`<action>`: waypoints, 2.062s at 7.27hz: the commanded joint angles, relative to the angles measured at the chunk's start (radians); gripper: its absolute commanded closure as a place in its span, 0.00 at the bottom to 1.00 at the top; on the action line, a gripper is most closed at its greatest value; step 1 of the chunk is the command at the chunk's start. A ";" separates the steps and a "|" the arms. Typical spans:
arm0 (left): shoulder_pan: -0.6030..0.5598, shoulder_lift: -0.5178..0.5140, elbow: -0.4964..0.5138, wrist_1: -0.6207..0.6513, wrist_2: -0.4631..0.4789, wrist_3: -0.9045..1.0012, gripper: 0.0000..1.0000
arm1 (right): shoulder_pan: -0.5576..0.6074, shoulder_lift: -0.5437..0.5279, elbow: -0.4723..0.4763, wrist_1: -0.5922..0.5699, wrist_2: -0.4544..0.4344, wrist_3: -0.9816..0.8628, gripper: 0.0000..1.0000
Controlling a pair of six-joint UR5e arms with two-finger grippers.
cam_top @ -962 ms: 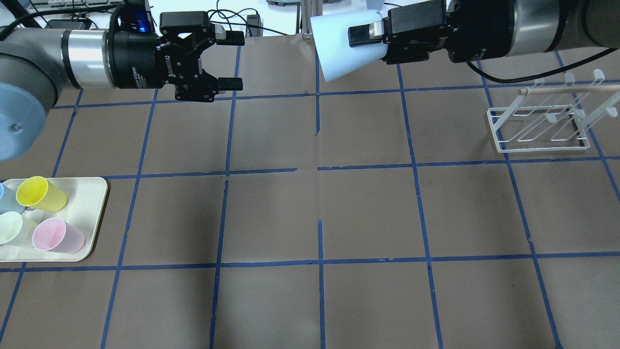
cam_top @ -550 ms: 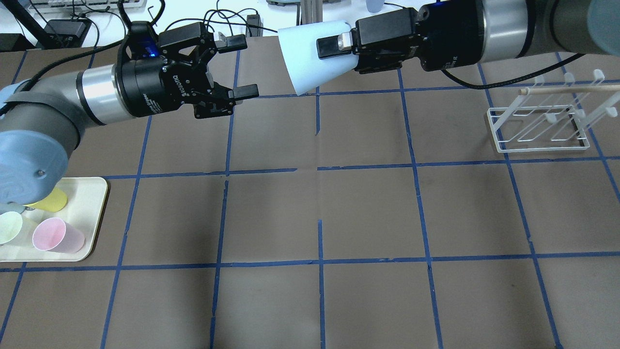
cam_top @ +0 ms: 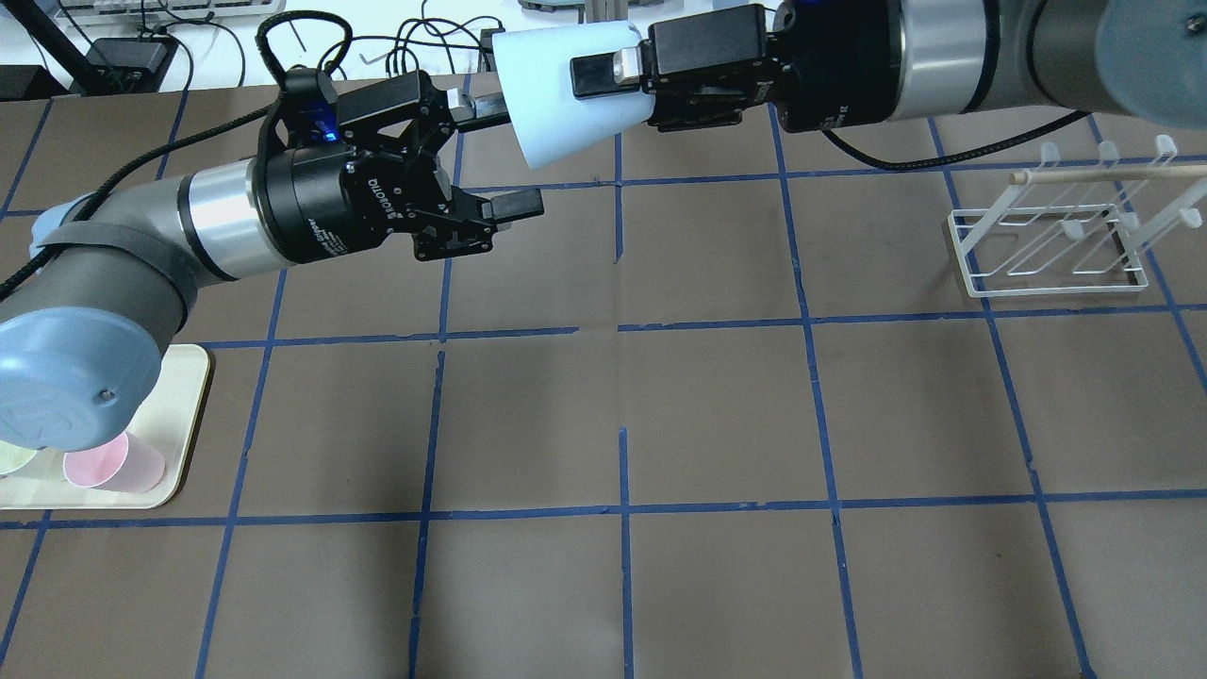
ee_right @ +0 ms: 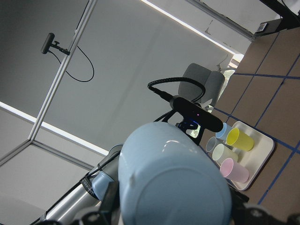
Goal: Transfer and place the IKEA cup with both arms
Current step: 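Close the left gripper on the cup's open end beside the right gripper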
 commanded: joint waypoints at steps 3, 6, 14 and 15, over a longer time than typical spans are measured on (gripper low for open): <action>-0.005 0.021 -0.047 -0.012 -0.051 -0.107 0.05 | 0.003 0.000 0.002 0.002 0.004 0.001 0.57; -0.009 0.017 -0.041 -0.005 -0.105 -0.181 0.06 | 0.003 0.000 0.002 0.005 0.002 0.001 0.56; -0.040 0.001 -0.037 0.019 -0.131 -0.169 0.47 | 0.003 0.000 0.002 0.008 0.004 0.003 0.49; -0.040 0.001 -0.037 0.022 -0.131 -0.169 0.51 | 0.003 0.002 0.002 0.008 0.004 0.002 0.47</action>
